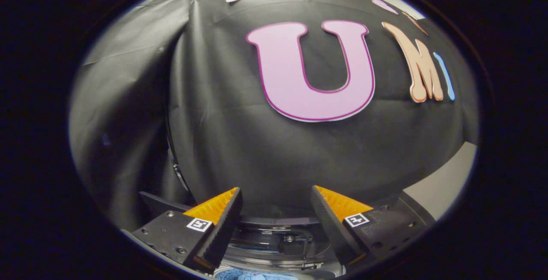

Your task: Put the clothes into the washing machine and then close the washing machine lid.

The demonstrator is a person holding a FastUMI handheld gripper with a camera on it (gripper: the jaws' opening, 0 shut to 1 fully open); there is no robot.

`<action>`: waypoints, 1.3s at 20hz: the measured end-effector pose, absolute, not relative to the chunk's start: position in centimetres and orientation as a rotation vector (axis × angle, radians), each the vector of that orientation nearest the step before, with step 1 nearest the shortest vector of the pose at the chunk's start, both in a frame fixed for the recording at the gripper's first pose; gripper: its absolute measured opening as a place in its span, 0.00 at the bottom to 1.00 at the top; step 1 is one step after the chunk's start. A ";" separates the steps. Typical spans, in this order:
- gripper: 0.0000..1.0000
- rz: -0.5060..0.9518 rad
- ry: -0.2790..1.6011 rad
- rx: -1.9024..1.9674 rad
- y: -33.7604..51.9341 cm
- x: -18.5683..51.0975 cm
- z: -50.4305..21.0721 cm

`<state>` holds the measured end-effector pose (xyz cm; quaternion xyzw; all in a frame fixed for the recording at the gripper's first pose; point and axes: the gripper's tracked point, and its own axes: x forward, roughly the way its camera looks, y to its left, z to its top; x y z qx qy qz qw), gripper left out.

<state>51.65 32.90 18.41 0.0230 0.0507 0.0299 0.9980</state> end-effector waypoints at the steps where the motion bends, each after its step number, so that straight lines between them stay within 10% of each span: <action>1: 0.97 0.056 0.089 0.020 32.8 51.7 18.9; 26: 0.97 0.083 0.147 0.017 32.8 39.5 16.5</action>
